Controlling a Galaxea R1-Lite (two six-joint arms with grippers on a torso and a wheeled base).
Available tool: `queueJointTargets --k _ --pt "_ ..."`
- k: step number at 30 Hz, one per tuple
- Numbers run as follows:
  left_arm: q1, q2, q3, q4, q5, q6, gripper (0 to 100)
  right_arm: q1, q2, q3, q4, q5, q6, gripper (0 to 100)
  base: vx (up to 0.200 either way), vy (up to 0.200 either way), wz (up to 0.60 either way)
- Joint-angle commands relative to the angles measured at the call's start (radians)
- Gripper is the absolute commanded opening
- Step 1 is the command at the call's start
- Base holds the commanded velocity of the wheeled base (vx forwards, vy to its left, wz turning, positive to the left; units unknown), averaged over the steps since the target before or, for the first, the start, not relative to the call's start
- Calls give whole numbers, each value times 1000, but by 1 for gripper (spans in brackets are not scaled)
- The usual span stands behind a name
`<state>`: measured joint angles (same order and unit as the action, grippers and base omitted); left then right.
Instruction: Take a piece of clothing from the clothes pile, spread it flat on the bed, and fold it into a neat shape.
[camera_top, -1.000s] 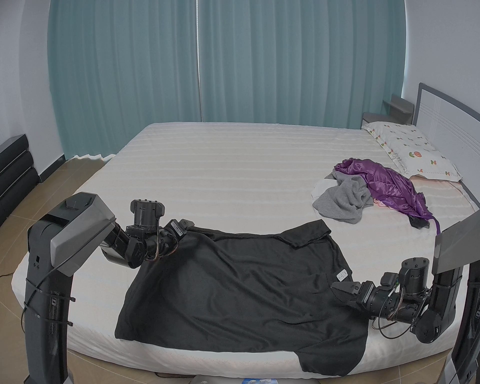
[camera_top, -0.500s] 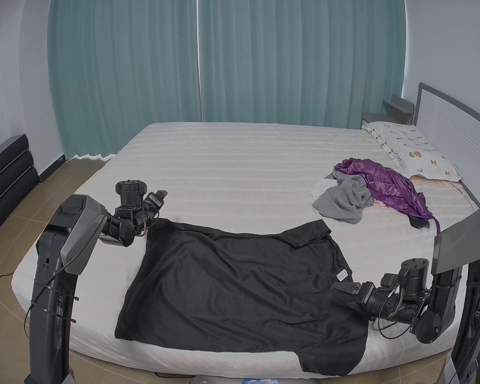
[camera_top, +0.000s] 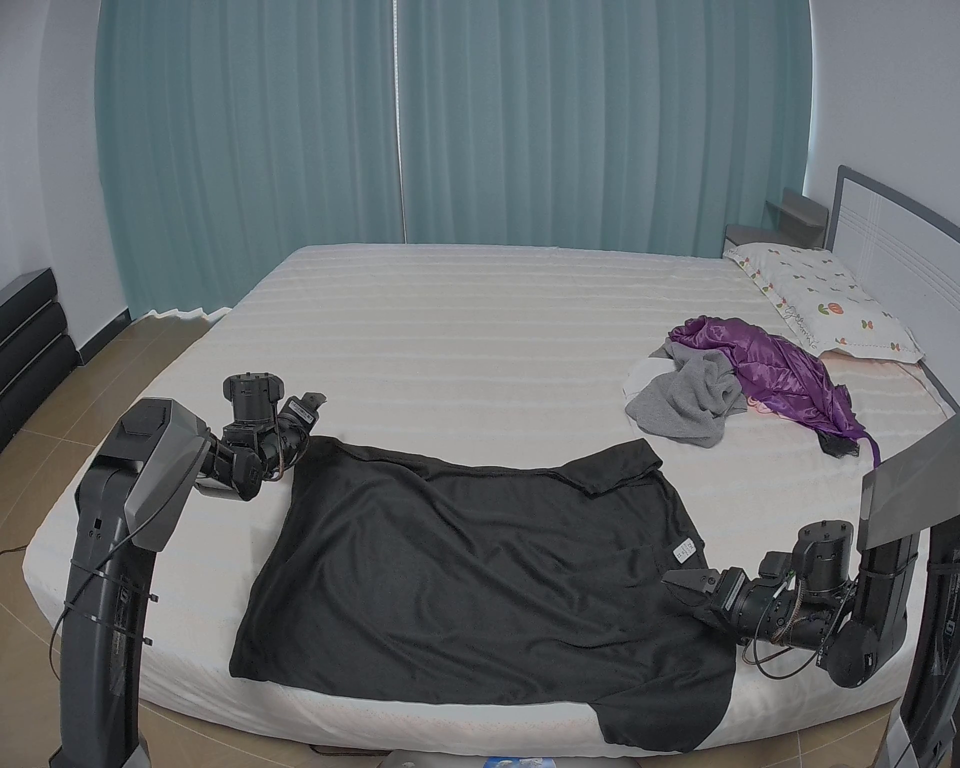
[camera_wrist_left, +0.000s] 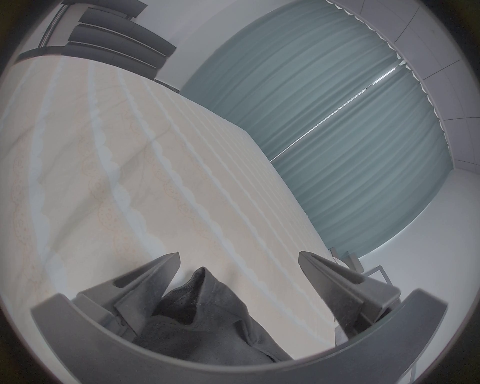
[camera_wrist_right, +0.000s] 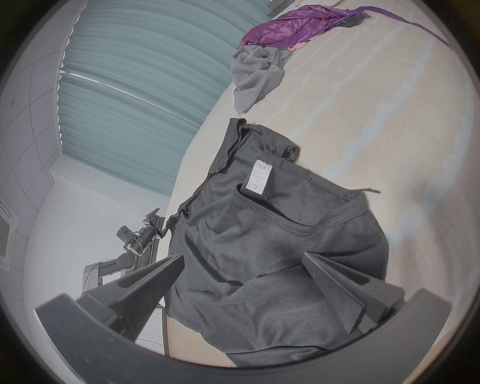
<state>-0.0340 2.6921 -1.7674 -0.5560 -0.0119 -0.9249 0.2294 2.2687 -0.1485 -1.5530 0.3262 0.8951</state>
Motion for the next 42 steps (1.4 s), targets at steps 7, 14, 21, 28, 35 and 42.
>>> queueJointTargets --k 7,14,21,28,35,42 --pt "-1 8 22 28 -14 5 100 -1 11 0 -15 1 -1 100 0 0 0" --pt "-1 8 22 50 -40 6 0 2 11 0 -15 1 -1 100 0 0 0" --pt "6 9 2 37 -40 6 0 1 11 -2 -15 1 1 100 0 0 0" --pt "20 18 -27 -7 -6 6 0 -4 2 -20 -16 -41 1 100 0 0 0" --pt "31 21 -41 -68 36 6 0 2 15 -105 -15 -144 2 100 0 0 0" --pt "31 44 -40 -98 35 3 0 -1 54 -269 -2 -257 -13 100 0 0 0"
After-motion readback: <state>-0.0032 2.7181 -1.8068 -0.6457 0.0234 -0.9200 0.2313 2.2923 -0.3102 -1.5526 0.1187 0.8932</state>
